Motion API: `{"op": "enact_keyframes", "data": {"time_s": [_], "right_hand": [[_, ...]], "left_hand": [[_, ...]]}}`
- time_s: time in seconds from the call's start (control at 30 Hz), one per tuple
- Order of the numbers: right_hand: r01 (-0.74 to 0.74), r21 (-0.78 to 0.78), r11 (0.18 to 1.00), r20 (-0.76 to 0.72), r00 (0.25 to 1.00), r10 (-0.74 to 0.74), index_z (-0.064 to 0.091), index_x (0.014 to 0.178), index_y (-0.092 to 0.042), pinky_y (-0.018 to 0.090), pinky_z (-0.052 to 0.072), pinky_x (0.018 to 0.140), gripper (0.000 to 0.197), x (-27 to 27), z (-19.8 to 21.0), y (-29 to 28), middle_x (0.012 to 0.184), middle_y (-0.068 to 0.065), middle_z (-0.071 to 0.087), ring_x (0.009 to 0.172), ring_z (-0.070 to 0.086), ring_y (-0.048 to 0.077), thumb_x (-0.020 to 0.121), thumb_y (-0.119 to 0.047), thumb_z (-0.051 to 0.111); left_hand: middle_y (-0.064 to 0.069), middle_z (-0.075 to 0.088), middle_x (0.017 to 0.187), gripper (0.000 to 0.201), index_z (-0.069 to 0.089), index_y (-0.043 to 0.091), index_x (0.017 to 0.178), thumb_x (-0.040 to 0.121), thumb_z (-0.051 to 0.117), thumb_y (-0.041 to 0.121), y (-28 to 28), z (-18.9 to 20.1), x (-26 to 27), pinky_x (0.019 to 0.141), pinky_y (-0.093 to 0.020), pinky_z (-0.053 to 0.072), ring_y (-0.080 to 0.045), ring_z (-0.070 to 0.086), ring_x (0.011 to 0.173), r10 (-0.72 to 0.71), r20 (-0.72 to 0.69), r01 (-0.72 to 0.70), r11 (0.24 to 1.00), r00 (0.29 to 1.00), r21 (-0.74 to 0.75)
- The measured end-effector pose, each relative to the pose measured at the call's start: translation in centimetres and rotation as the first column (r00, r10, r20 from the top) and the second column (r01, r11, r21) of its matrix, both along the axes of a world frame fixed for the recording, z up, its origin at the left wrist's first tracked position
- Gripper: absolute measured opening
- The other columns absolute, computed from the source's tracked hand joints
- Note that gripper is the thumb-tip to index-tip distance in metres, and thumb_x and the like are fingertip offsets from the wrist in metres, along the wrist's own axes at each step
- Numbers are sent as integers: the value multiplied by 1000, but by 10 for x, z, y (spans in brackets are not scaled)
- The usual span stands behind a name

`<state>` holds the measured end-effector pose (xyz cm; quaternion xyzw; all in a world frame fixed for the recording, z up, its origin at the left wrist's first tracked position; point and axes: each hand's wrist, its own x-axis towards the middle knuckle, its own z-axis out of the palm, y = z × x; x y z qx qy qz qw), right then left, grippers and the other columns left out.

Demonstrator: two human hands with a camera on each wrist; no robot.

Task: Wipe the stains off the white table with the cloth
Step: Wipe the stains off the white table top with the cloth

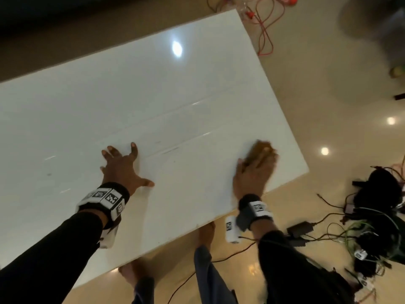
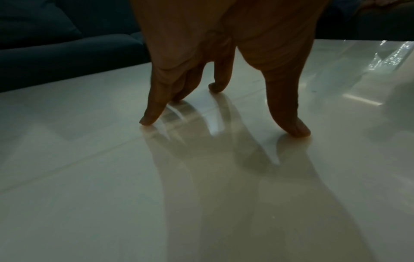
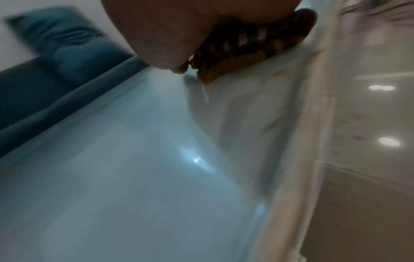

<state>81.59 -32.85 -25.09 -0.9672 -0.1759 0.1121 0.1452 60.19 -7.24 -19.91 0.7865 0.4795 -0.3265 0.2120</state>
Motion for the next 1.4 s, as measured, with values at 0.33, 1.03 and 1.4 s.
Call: {"op": "enact_keyframes", "data": {"time_s": [0.33,1.03,1.4], "right_hand": [[-905,67,421,95,426,900,13,168,-15,48,13,133,74,-61,-11,73,175,15,11,163,8,36,101,-6,43],[0,-14,1000,11,1000,0,8,168,-14,55,0,132,76,125,-8,34,177,11,3,164,1,32,100,1,38],[-526,66,848,5,850,527,14,168,-15,49,0,132,90,4,-8,140,176,14,7,164,3,33,87,4,46]], "left_hand": [[-49,-3,154,143,-6,10,161,64,91,53,0,1,25,117,-54,32,-59,-3,149,-21,-107,18,999,994,-33],[-49,-7,154,141,-6,8,161,67,91,48,-1,3,32,117,-54,37,-58,-8,149,4,-107,-10,998,994,-63],[-52,-4,153,149,-7,2,159,60,94,48,-1,-2,35,118,-55,35,-63,0,147,11,-130,-14,1000,992,-23]]}}
